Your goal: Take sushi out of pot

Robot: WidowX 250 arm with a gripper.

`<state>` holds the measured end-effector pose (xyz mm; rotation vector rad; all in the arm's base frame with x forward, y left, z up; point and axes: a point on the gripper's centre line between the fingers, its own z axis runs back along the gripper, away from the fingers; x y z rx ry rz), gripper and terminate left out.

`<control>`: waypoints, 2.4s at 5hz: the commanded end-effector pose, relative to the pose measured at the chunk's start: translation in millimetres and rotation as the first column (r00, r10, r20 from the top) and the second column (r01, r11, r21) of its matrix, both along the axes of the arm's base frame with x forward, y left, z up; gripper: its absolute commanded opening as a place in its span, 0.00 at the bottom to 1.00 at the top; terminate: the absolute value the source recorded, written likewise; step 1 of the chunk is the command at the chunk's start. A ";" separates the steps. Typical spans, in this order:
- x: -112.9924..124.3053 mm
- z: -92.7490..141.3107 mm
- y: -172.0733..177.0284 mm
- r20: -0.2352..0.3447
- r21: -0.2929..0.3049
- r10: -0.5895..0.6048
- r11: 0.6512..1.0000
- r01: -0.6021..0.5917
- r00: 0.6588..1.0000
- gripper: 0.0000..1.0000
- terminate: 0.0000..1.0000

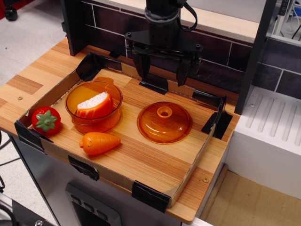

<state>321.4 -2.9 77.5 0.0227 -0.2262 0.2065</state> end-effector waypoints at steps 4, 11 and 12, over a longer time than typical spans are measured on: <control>-38.1 50.0 62.5 -0.044 0.086 -0.180 0.979 0.183 0.983 1.00 0.00; -37.7 -22.3 101.2 -0.132 -0.056 -0.456 0.890 0.453 0.880 1.00 0.00; -35.2 -31.3 102.8 -0.148 -0.044 -0.445 0.895 0.444 0.883 1.00 0.00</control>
